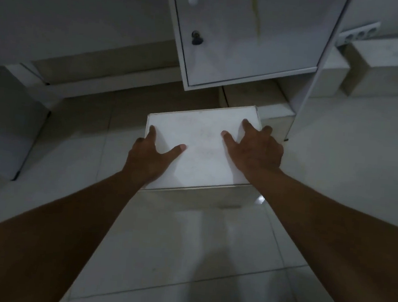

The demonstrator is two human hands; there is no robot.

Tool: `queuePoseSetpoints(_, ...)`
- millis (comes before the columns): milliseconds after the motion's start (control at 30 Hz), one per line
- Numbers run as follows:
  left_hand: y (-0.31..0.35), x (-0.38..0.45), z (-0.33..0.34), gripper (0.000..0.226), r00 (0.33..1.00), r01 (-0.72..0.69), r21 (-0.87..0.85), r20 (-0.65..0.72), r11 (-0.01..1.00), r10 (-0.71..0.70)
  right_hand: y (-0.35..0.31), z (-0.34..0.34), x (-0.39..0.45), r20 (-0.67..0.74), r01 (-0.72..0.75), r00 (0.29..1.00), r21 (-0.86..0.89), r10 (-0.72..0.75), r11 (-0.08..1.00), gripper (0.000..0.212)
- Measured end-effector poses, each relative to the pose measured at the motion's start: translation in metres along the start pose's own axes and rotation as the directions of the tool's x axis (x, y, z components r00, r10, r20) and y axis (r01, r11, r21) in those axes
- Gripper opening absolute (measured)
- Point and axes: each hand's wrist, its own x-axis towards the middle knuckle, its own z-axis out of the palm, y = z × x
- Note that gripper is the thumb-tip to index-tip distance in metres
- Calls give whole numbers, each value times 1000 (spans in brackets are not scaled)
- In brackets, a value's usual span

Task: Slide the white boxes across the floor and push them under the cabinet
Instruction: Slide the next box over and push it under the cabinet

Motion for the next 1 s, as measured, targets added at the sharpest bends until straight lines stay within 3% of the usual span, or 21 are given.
queuePoseSetpoints(167,-43,12,16,121,1000,-2,-14,-13,1000,2,-19,40,-16,-25,-27,999,-17,26,999,70)
queuePoseSetpoints(433,-77,13,60,115,993,106,-56,-51,993,-109,-18,95,-22,-2,32,999,-29,-32,999,69)
queuePoseSetpoints(600,-78,27,86,115,991,124,-107,-44,986,-130,-5,113,-11,11,41,999,-48,-40,998,70)
queuePoseSetpoints(800,-70,33,98,116,994,110,-34,26,993,-109,12,125,-11,29,43,999,-87,-41,995,70)
queuePoseSetpoints(833,-68,30,97,117,997,74,12,24,997,-74,11,125,-11,25,40,999,-92,-38,995,70)
queuePoseSetpoints(900,-66,21,95,119,992,-122,169,3,978,123,7,124,-5,13,90,996,-88,-89,992,68)
queuePoseSetpoints(1000,-69,4,96,123,859,-512,304,199,804,472,2,123,15,29,306,952,-83,-305,948,62)
